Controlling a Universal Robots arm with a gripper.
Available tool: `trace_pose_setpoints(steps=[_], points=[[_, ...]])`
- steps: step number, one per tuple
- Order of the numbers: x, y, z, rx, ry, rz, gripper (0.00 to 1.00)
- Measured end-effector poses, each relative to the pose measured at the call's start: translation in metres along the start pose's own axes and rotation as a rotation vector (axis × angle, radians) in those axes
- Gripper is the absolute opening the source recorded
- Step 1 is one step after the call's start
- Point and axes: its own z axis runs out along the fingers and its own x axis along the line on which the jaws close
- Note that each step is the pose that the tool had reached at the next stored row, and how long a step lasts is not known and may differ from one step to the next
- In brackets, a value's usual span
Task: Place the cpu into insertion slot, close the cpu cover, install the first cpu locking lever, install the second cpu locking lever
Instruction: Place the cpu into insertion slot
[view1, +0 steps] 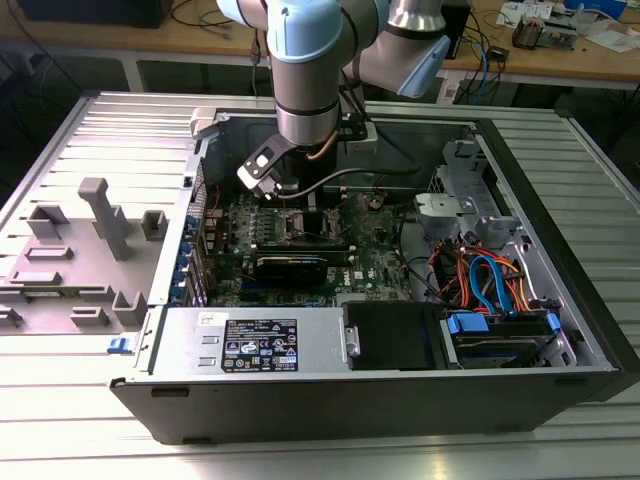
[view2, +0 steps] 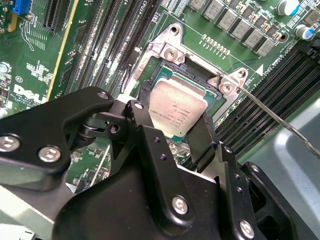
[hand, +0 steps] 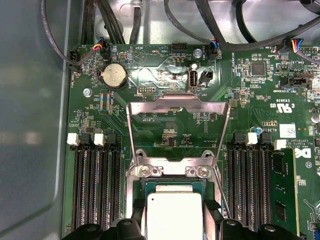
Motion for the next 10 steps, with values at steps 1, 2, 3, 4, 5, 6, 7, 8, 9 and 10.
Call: trace_pose_setpoints(steps=[1, 2, 3, 4, 5, 6, 7, 8, 9, 10], points=[[0.0000, 0.0000, 0.0000, 0.0000, 0.0000, 0.000, 0.62], [0.0000, 0.0000, 0.0000, 0.0001, -0.0001, 0.000, 0.62], [0.0000, 0.0000, 0.0000, 0.0001, -0.0002, 0.000, 0.62], [0.0000, 0.0000, 0.0000, 0.0001, -0.0001, 0.000, 0.62], [0.0000, 0.0000, 0.0000, 0.0001, -0.0001, 0.000, 0.62], [0.0000, 0.0000, 0.0000, 0.0002, 0.0002, 0.000, 0.62], [0.0001, 0.0000, 0.0000, 0.0001, 0.0004, 0.000, 0.62], [0.0003, 0.0000, 0.0000, 0.0001, 0.0010, 0.000, 0.62], [0.0004, 0.0000, 0.0001, 0.0001, 0.0015, 0.000, 0.62], [0.0005, 0.0000, 0.0001, 0.0001, 0.0022, 0.000, 0.62]])
